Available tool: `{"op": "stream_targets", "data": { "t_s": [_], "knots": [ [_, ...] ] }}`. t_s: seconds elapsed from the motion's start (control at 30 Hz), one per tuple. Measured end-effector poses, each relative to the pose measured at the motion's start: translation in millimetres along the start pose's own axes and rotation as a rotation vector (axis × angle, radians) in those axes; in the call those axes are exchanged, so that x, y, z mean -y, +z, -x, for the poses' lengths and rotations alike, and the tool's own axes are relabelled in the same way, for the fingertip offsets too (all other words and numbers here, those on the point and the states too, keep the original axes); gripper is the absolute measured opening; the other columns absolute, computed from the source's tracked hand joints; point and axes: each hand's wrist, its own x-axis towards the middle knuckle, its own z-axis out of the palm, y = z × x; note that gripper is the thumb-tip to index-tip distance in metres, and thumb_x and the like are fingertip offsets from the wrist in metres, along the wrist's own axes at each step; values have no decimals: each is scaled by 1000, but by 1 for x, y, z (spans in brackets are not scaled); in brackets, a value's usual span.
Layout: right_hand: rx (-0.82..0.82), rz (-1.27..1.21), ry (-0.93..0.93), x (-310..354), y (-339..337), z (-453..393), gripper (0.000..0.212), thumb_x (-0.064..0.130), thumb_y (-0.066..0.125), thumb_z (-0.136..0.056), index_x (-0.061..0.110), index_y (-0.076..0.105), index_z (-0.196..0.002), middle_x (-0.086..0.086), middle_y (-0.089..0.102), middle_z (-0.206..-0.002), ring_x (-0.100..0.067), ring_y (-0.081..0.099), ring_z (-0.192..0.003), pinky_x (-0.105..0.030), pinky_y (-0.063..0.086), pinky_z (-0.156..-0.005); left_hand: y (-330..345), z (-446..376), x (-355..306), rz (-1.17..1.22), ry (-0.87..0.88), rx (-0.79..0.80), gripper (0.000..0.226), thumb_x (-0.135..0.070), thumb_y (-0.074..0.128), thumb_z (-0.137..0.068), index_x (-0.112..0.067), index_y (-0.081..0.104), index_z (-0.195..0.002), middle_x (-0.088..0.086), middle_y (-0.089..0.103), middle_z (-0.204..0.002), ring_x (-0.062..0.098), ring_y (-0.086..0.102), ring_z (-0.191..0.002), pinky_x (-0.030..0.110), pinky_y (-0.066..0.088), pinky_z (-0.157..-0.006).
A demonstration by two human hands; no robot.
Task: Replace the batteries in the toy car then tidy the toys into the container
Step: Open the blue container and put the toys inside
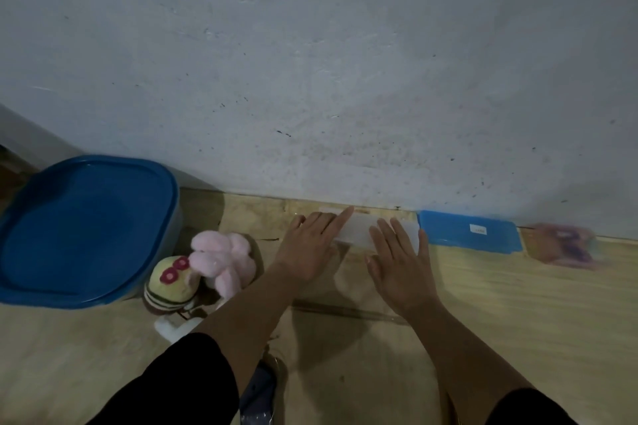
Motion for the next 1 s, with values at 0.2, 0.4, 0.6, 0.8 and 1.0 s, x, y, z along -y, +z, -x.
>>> {"op": "stream_targets", "data": {
  "t_s": [0.2, 0.4, 0.6, 0.8, 1.0],
  "knots": [
    [10, 70, 28, -3, -3, -4, 64, 49, 7, -95, 18, 48, -134, -8, 47, -142, -29, 24, -136, -63, 19, -104, 1, 3, -8, 96, -100, 119, 73, -23, 43, -95, -27, -5, -150, -3, 18, -157, 14, 14, -145, 37, 20, -114],
    [98, 147, 51, -14, -16, -7, 67, 59, 5, -90, 32, 47, -134, -9, 44, -145, -37, 37, -135, -65, 20, -103, -9, -4, -19, 113, -165, 230, 84, -26, 51, -94, -34, -14, -147, 0, 14, -159, 17, 10, -147, 45, 16, -116],
    [42, 133, 38, -14, -30, 7, 65, 63, 18, -91, 29, 25, -146, -11, 21, -156, -36, 20, -142, -64, 16, -108, -28, 22, -29, 134, -246, 371, 85, -36, 53, -92, -34, -11, -148, -2, 0, -160, 18, 0, -147, 54, 10, -115],
    [74, 4, -24, -15, -22, 24, 64, 54, 20, -96, 19, 9, -148, -3, 11, -158, -26, 12, -145, -49, 17, -117, -36, 28, -37, 54, -154, 364, 80, -37, 49, -94, -26, -7, -150, -5, -4, -160, 17, -7, -147, 52, 11, -115],
    [146, -58, -19, -24, -13, 9, 68, 54, 19, -96, 17, -2, -149, -2, -8, -159, -23, -6, -146, -47, 7, -119, -19, 4, -45, 33, -175, 398, 75, -38, 40, -97, -25, -13, -149, -1, -4, -160, 20, -8, -147, 51, 6, -116]
  ]
}}
